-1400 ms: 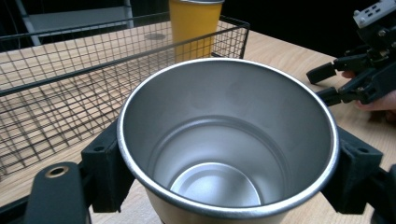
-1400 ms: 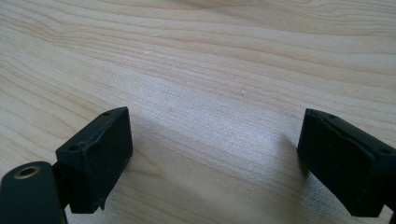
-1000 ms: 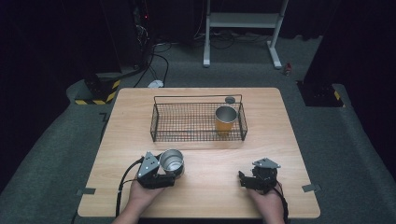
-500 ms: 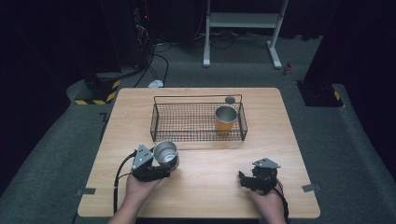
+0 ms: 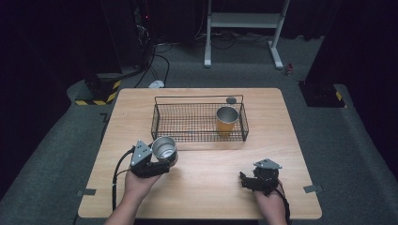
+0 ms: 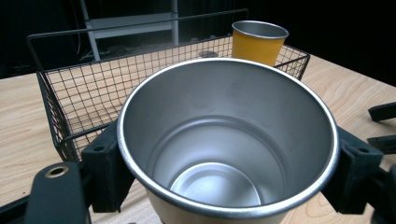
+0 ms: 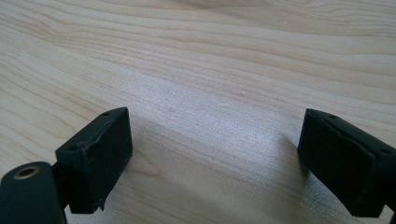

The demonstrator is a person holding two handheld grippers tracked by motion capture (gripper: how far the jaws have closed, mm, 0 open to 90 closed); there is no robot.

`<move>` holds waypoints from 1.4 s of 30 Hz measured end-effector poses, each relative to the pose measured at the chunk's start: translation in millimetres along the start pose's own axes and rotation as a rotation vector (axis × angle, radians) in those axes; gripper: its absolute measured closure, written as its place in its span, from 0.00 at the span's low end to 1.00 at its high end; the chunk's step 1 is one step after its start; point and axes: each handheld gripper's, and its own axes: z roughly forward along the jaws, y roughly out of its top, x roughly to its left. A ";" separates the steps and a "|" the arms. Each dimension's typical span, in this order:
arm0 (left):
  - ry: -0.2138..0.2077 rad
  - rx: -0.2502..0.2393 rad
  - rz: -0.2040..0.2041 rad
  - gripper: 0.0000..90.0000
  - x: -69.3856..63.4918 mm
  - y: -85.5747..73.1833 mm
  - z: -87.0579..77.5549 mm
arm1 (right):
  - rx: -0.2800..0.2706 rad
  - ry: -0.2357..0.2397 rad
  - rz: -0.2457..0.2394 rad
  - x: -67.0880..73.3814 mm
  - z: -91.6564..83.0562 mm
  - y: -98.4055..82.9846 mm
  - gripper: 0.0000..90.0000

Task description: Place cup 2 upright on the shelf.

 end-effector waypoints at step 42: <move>0.024 -0.001 -0.013 0.21 20.6 56.8 38.5 | 0.000 0.005 -0.004 0.1 -0.3 -0.4 0.10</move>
